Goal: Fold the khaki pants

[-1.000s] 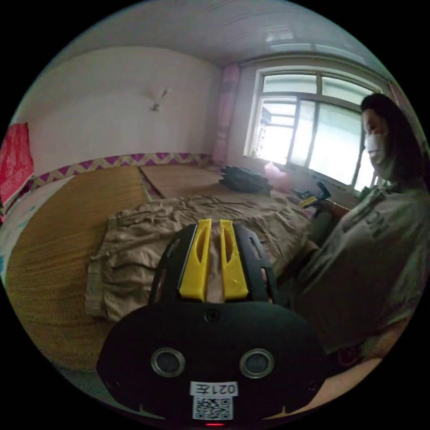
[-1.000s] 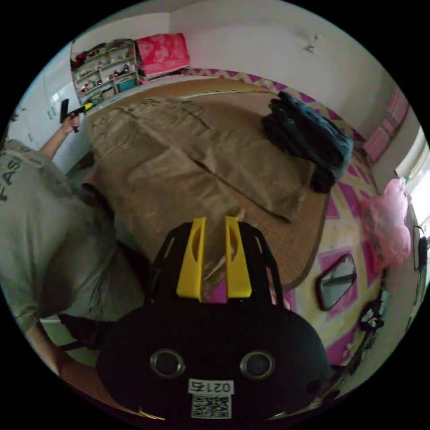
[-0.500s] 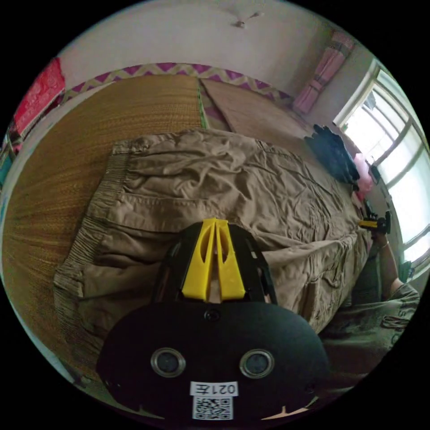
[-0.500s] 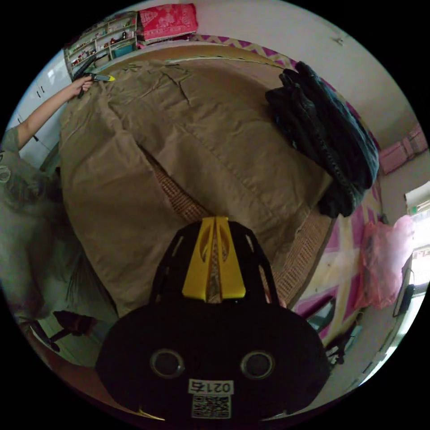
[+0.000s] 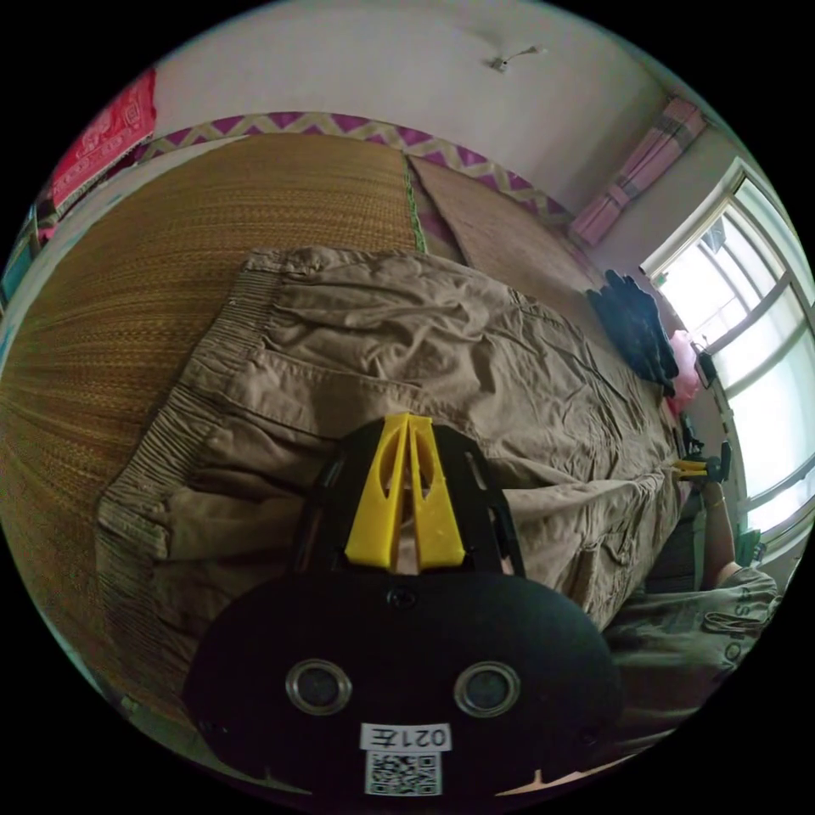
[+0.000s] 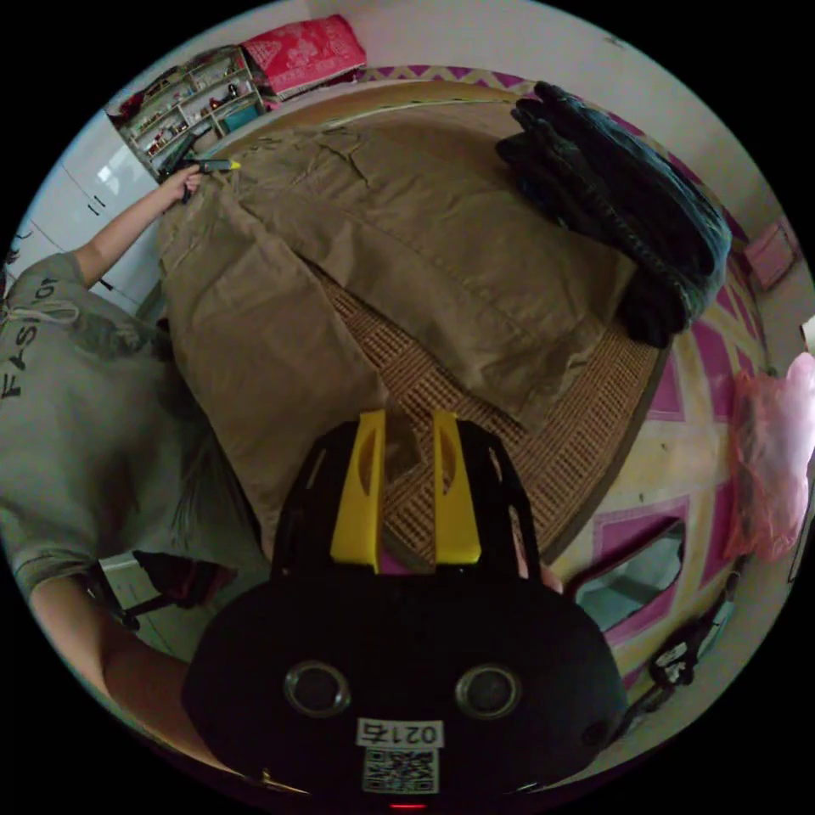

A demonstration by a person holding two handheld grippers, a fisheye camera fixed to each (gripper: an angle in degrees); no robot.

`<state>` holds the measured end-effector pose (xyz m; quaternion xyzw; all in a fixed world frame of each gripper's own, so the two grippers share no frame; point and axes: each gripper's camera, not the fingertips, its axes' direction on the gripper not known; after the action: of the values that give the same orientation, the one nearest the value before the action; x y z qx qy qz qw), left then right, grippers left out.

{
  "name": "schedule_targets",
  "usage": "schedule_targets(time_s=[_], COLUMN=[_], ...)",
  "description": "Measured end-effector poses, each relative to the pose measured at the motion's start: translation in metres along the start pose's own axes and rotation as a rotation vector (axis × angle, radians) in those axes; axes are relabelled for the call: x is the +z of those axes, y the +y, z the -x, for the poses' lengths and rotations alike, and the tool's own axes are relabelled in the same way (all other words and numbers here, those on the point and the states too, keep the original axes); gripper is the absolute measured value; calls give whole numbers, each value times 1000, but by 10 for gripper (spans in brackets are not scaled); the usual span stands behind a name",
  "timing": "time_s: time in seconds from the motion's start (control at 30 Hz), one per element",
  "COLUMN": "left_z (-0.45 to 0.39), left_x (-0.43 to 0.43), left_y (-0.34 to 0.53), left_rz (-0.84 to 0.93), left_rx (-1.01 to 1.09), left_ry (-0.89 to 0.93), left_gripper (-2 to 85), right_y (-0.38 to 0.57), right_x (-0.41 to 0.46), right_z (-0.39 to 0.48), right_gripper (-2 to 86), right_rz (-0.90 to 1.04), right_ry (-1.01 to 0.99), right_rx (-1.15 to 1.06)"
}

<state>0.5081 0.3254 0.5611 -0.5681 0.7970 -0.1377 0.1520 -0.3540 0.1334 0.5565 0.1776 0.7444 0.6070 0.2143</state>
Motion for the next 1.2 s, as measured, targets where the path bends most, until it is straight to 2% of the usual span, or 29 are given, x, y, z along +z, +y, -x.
schedule_targets(time_s=[0.07, 0.2, 0.47, 0.73, 0.83, 0.93, 1.03, 1.1, 1.2], left_z=[-2, -5, 5, -23, -22, -26, -40, -49, -47], left_x=[0, 1, -1, -11, -16, -31, -53, -46, -15], left_y=[0, 0, 10, 35, 47, 55, 45, 16, -29], left_rz=[0, -1, -27, -66, -88, -189, -304, -280, -157], left_rx=[9, 17, -92, -130, -167, -151, -84, -45, -36], left_ry=[-12, -23, 67, -64, -20, 29, 8, -90, -148], left_gripper=[-10, -9, -9, -9, -9, -9, -9, -9, -8], right_y=[2, 2, -34, -71, -58, -37, -10, 4, 3], right_x=[-2, -3, -5, 5, 5, -2, -29, -45, -44], right_z=[3, 7, -9, -35, -34, -23, -15, -13, -6], right_gripper=[95, 4, -10, -9, -4, 9, 37, 45, 39], right_rz=[-7, 10, 109, 164, 116, 88, -79, -204, -226], right_ry=[-11, 66, 191, 249, 240, 218, 92, 38, 33], right_rx=[5, 7, -44, -89, -52, -36, -5, 33, 42])
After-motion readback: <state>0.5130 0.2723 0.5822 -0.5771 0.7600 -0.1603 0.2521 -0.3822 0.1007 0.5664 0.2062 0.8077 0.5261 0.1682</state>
